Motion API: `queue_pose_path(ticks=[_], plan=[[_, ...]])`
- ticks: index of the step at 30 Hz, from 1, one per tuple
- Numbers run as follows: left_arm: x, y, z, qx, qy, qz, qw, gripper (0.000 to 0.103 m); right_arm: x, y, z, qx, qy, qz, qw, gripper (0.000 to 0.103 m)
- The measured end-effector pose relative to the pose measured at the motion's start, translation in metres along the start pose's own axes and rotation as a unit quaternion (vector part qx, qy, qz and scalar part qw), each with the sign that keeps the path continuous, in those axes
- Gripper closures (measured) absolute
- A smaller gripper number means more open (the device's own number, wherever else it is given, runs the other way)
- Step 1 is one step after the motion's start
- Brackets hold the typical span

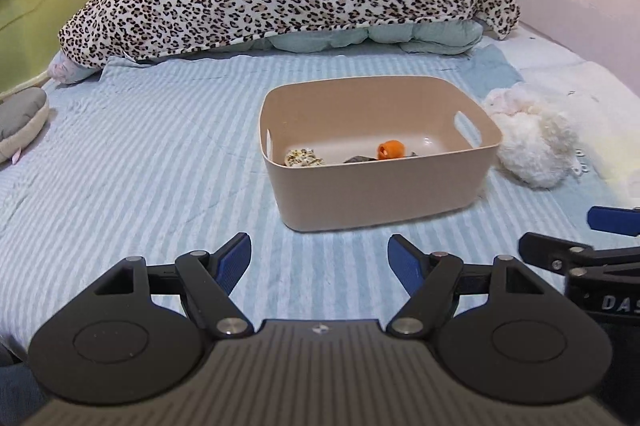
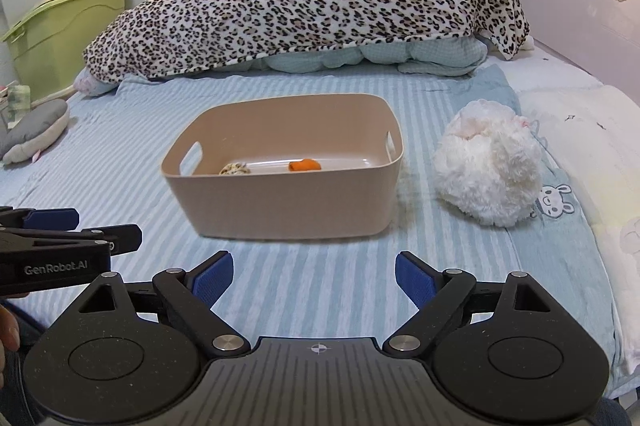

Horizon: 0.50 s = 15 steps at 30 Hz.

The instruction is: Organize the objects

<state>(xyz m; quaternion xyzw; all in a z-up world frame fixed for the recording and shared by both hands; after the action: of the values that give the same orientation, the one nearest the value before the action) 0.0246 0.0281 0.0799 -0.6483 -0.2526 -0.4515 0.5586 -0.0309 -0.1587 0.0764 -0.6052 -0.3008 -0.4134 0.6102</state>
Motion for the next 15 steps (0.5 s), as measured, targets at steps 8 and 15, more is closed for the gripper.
queue_pose_path(ticks=[8,15], plan=[[-0.006,-0.028,-0.004,-0.016,0.004,-0.006,0.9998,0.027,-0.009,-0.024,0.005,0.008,-0.001,0.001,1.0,0.012],[-0.012,-0.045,-0.008,-0.026,0.001,-0.006,0.9997,0.027,-0.012,-0.044,0.01,0.014,-0.002,-0.001,1.0,0.008]])
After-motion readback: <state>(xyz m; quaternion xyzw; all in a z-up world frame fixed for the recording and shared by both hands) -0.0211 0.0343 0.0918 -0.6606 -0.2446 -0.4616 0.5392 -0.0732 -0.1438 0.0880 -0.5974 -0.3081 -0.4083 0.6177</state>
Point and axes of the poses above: each gripper's, at about its wrist camera, not at the fingertips, and y roughly the way its jaws point, z to its left, x to its top, the point moved 1 cm from there along y, roughly the way its jaws point, and after that the axes turned 12 degrees about -z, right-handed, at the moved point
